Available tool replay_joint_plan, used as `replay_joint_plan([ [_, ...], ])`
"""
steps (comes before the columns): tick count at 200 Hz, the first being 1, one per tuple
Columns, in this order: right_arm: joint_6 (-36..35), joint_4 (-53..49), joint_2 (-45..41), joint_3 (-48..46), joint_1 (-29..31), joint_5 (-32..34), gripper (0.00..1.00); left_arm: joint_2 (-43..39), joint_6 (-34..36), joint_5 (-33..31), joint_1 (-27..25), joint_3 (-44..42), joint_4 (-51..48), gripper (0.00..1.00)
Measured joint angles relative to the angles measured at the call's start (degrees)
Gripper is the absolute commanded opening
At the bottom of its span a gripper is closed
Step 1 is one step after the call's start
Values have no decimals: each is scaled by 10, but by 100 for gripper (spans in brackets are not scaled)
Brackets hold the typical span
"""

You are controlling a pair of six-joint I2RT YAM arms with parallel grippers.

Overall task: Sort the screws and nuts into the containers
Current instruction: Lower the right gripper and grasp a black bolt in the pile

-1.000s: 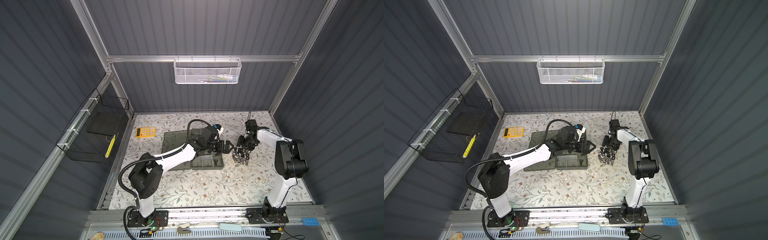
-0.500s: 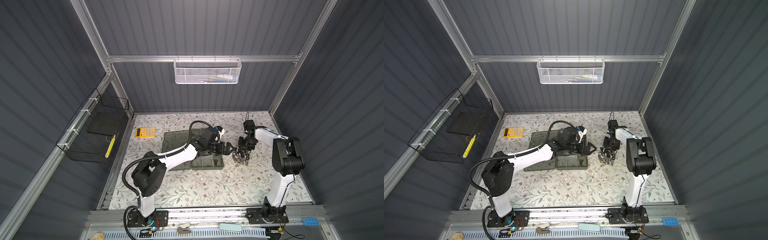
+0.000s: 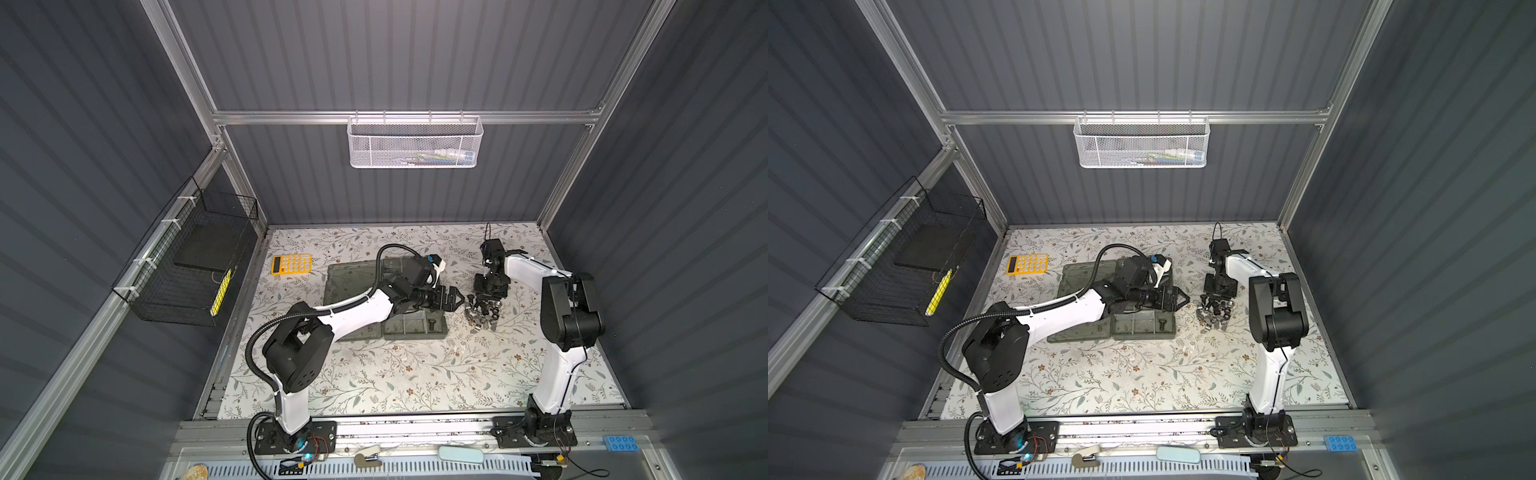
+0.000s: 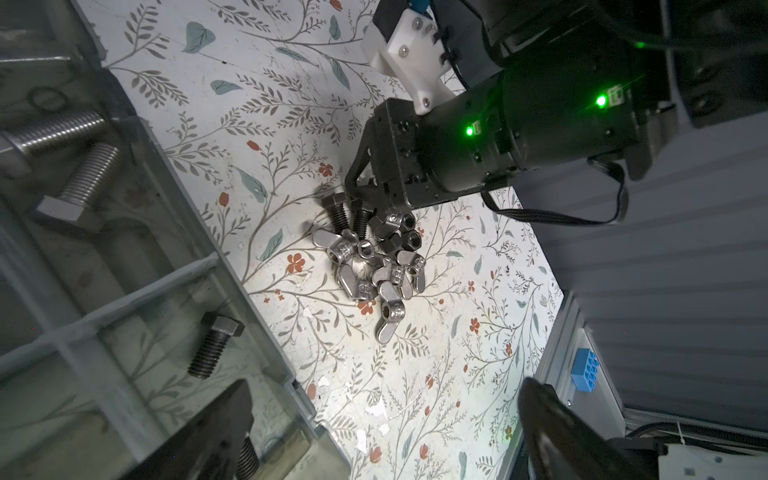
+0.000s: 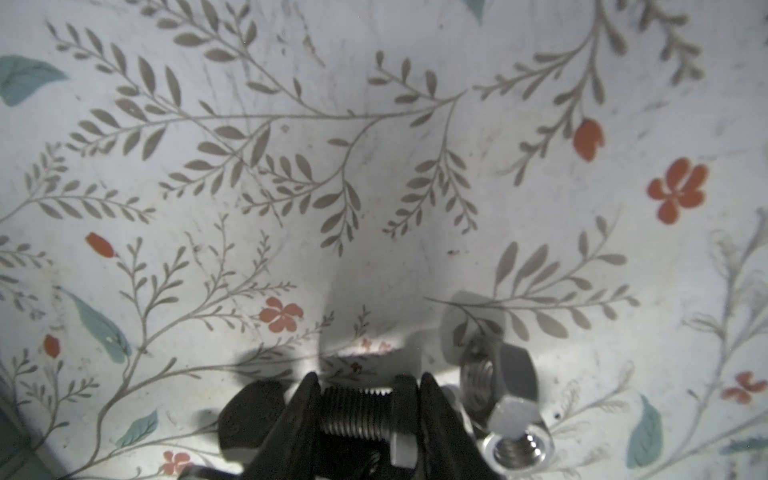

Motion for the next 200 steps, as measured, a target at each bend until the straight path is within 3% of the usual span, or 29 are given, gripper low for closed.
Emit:
replay_joint_plan([
  [200, 0, -43, -50, 33, 26, -19, 37, -59, -5, -2, 9, -30, 0, 100],
])
